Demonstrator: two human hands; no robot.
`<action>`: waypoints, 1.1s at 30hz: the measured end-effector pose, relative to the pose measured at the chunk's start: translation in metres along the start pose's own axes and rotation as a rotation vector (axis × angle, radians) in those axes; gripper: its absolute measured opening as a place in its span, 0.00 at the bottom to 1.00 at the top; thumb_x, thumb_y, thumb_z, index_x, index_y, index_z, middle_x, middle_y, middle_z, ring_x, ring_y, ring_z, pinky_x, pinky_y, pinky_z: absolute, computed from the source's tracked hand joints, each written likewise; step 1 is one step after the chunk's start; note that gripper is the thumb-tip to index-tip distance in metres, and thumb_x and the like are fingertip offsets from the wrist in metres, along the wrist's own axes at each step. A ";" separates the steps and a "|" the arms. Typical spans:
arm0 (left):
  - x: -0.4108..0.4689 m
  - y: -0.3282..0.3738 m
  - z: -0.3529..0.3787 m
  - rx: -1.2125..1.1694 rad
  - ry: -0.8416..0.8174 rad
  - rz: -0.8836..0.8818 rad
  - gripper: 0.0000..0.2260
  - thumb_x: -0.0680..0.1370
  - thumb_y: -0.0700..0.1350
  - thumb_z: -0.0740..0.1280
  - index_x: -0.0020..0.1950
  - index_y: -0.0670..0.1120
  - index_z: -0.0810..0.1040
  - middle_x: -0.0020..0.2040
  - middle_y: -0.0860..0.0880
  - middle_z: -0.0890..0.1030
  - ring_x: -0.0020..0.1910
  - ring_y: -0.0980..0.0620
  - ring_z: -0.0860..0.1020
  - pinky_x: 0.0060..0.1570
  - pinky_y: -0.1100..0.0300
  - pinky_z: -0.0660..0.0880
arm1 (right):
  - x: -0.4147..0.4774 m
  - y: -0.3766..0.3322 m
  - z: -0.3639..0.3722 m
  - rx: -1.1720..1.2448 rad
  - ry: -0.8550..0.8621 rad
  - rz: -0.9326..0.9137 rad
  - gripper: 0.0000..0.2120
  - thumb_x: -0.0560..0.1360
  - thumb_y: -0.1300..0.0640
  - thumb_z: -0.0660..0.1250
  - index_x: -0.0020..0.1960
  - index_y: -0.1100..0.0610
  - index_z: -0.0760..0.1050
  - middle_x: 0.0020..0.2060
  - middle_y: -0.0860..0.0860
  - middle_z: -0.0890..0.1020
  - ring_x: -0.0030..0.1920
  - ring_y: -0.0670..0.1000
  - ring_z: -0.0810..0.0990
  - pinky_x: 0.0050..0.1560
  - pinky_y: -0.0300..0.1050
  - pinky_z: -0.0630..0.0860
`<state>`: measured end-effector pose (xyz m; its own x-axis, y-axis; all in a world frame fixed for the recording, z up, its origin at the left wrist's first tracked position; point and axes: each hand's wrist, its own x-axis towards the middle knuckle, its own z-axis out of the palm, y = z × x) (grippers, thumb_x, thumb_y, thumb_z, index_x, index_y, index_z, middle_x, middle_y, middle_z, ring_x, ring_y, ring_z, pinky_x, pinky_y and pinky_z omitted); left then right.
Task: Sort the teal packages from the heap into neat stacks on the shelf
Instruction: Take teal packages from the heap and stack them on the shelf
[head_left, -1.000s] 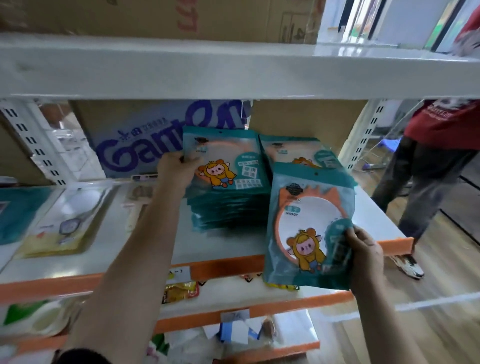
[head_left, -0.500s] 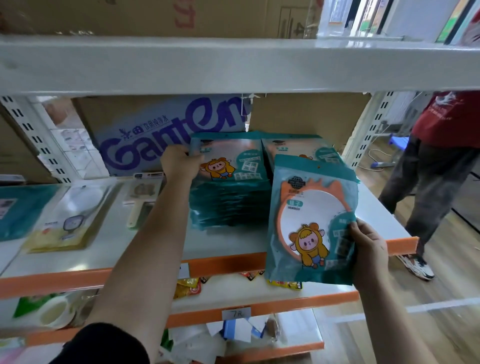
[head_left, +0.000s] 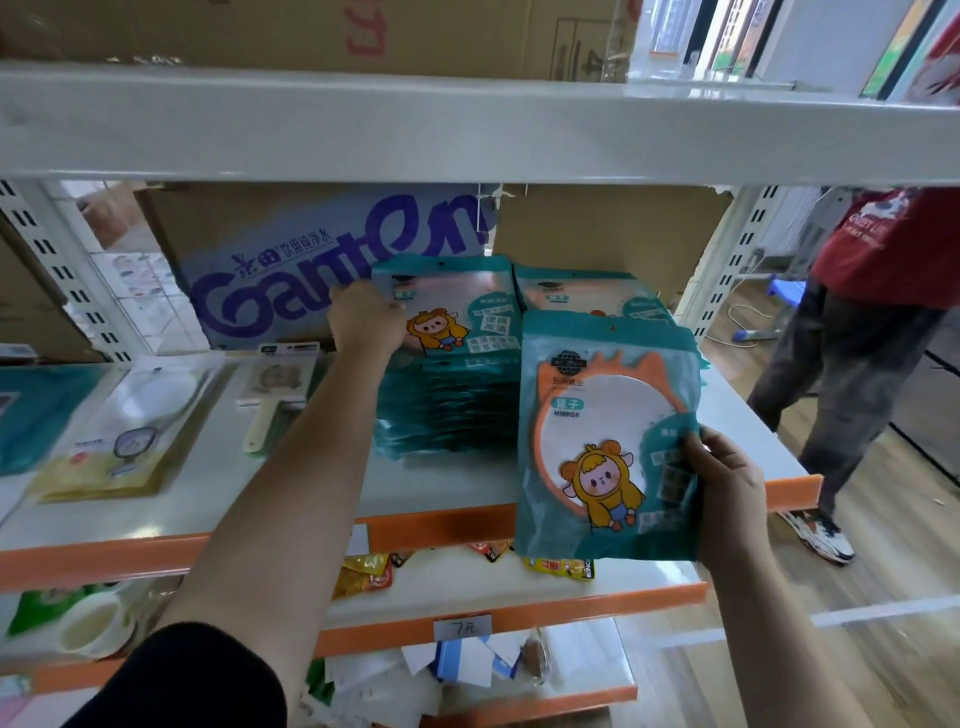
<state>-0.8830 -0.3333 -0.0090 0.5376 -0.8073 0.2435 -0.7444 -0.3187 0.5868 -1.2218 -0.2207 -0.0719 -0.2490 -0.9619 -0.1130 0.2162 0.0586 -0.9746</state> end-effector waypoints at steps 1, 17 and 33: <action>-0.005 0.001 -0.006 0.067 -0.013 0.020 0.12 0.79 0.47 0.64 0.56 0.40 0.76 0.58 0.39 0.76 0.58 0.42 0.73 0.56 0.50 0.73 | 0.000 -0.004 0.001 -0.010 -0.008 -0.004 0.07 0.80 0.59 0.62 0.52 0.58 0.79 0.38 0.50 0.84 0.36 0.50 0.82 0.41 0.48 0.78; -0.165 -0.055 0.070 0.001 0.127 0.628 0.13 0.80 0.52 0.58 0.47 0.46 0.79 0.44 0.49 0.78 0.43 0.48 0.76 0.44 0.55 0.71 | 0.083 -0.098 0.016 -0.207 -0.036 -0.126 0.09 0.76 0.57 0.69 0.55 0.57 0.79 0.45 0.54 0.84 0.42 0.53 0.85 0.48 0.54 0.81; -0.170 -0.059 0.082 0.245 0.036 0.549 0.14 0.79 0.53 0.54 0.46 0.50 0.78 0.44 0.52 0.78 0.43 0.50 0.74 0.46 0.55 0.72 | 0.151 -0.099 0.051 -0.927 -0.050 -0.161 0.19 0.69 0.51 0.77 0.54 0.62 0.79 0.43 0.58 0.81 0.37 0.53 0.79 0.32 0.41 0.74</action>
<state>-0.9625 -0.2178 -0.1484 0.0581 -0.8704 0.4890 -0.9843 0.0317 0.1735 -1.2322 -0.3854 0.0173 -0.1652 -0.9860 0.0238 -0.6599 0.0925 -0.7456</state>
